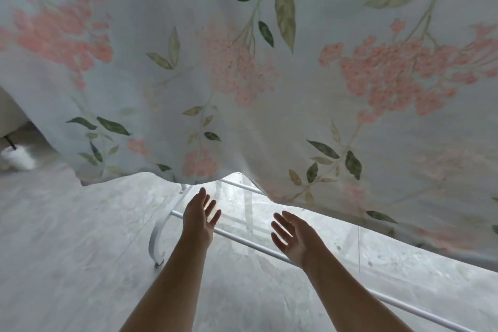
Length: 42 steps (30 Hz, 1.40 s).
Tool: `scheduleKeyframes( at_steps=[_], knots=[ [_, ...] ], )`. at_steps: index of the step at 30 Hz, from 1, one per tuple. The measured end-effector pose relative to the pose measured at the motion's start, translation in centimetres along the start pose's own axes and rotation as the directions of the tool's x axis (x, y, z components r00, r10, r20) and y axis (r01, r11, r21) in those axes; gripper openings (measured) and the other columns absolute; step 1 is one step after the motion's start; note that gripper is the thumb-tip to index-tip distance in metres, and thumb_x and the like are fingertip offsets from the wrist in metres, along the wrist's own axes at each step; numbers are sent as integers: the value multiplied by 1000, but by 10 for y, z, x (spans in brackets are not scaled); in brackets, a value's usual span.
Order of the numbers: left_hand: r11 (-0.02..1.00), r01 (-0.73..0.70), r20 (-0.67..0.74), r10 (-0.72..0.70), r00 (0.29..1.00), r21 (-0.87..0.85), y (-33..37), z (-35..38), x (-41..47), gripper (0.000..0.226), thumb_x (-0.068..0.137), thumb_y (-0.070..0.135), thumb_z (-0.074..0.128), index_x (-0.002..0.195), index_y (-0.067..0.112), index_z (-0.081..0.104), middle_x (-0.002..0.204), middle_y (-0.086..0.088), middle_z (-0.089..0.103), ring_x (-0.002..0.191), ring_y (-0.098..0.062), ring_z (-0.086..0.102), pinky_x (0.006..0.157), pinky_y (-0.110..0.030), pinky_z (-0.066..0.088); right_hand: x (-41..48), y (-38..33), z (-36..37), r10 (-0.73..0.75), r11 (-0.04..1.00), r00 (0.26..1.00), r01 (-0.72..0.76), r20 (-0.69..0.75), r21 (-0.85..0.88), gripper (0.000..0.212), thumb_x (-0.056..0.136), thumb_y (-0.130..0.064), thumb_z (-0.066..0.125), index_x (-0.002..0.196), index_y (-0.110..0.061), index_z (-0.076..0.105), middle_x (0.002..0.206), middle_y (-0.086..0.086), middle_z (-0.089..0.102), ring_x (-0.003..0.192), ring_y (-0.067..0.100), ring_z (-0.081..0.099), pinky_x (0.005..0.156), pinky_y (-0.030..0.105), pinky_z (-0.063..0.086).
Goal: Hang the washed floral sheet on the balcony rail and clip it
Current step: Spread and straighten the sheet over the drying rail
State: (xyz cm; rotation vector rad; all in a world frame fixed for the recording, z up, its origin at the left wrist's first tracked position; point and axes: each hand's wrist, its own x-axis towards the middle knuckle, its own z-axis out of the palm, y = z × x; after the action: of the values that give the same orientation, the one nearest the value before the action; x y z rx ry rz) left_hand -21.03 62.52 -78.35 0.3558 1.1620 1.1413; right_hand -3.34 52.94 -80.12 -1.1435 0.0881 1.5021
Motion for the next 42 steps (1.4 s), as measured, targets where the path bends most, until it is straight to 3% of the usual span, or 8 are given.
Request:
scheduleKeyframes(
  at_steps=[4,8,11,18,24,27,34,42],
  knots=[
    [986,-29,13,31,999,-162,14,-9,41,56,93,27,55,143,14,33,137,-3,45,129,-22,41,96,-40,41,26,8,10,-71,988,997,75,-36,133,8,89,-12,61,97,-12,61,113,6,61,101,22,59,75,36,48],
    [979,-41,120,66,991,-200,16,3,56,18,94,23,54,111,19,56,112,3,59,116,-17,49,97,-39,40,45,8,17,-199,958,978,207,-57,199,13,90,-15,59,102,-19,61,115,0,61,109,19,56,87,35,44],
    [978,-45,69,60,996,-205,14,7,58,2,92,19,57,94,20,57,100,4,62,109,-17,53,100,-39,40,49,9,19,-259,941,962,271,-82,206,14,90,-12,59,100,-21,60,110,-1,63,106,18,57,90,36,42],
    [997,-54,-204,42,978,-54,4,-32,70,16,88,17,64,100,12,56,93,1,63,96,-14,59,97,-40,45,51,16,-4,-343,935,890,353,-301,-23,10,87,-7,63,90,-16,59,96,0,62,106,21,55,91,35,41],
    [998,-33,-191,22,981,-51,6,-39,78,9,87,13,65,90,13,57,97,-3,62,101,-19,56,94,-41,45,53,20,-12,-337,936,891,352,-304,-5,9,88,-7,62,87,-15,59,90,-1,61,104,19,53,92,36,40],
    [1000,7,-214,-10,977,-14,-3,-44,77,22,87,16,65,106,9,57,102,-4,62,99,-18,59,95,-40,45,59,27,-13,-316,946,892,322,-324,-36,8,87,-14,65,85,-15,57,91,-1,62,105,19,54,89,35,41],
    [990,39,-82,-51,995,-137,8,-45,67,41,91,17,58,131,10,49,127,-6,54,123,-24,47,96,-40,43,66,53,5,-179,984,982,179,-52,-12,32,94,-24,53,123,-15,47,123,4,52,114,23,47,94,39,39],
    [990,42,-208,-69,976,-133,32,-106,66,38,97,10,46,134,5,45,134,-8,52,125,-25,48,99,-43,42,64,99,52,-8,998,999,11,52,-55,13,90,-18,60,102,-15,60,114,5,63,100,20,59,77,36,47]
  ],
)
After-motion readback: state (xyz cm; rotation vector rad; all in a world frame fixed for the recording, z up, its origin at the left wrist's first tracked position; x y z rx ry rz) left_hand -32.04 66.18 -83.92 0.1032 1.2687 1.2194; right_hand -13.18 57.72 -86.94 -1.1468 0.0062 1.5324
